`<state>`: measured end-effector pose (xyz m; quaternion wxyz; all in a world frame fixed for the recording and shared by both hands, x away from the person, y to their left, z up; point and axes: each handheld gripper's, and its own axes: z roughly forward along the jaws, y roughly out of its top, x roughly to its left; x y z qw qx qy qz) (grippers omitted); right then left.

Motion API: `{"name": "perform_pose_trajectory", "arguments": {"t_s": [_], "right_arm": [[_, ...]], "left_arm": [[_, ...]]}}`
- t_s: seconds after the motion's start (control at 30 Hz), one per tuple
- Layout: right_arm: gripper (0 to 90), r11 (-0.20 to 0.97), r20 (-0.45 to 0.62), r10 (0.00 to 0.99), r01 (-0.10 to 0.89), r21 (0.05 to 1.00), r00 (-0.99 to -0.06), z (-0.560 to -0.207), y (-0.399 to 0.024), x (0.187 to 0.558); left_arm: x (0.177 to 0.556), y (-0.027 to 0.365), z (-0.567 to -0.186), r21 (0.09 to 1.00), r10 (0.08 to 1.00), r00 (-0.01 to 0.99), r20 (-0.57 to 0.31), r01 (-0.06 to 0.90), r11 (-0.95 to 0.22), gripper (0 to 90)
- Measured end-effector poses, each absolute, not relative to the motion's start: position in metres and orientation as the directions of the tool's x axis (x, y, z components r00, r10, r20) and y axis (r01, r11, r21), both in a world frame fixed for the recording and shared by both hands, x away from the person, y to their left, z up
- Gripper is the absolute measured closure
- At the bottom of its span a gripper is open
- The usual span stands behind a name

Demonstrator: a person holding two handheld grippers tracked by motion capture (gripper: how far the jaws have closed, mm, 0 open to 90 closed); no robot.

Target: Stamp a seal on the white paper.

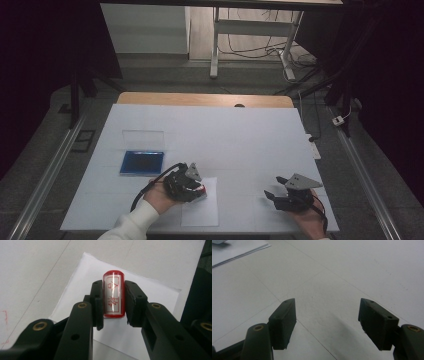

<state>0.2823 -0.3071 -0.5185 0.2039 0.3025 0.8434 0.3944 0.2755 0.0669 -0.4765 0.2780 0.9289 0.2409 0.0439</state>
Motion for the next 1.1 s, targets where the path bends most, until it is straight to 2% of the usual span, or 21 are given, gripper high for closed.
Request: {"name": "perform_pose_trajectory", "arguments": {"t_s": [1.1], "right_arm": [[30.2, 0.510, -0.111, 0.670, 0.347, 0.787, -0.734, -0.5183, -0.3075, 0.2821]], "left_arm": [[0.2797, 0.0619, -0.4832, 0.503, 0.463, 0.884, -0.059, 0.427, -0.751, 70.5]]}}
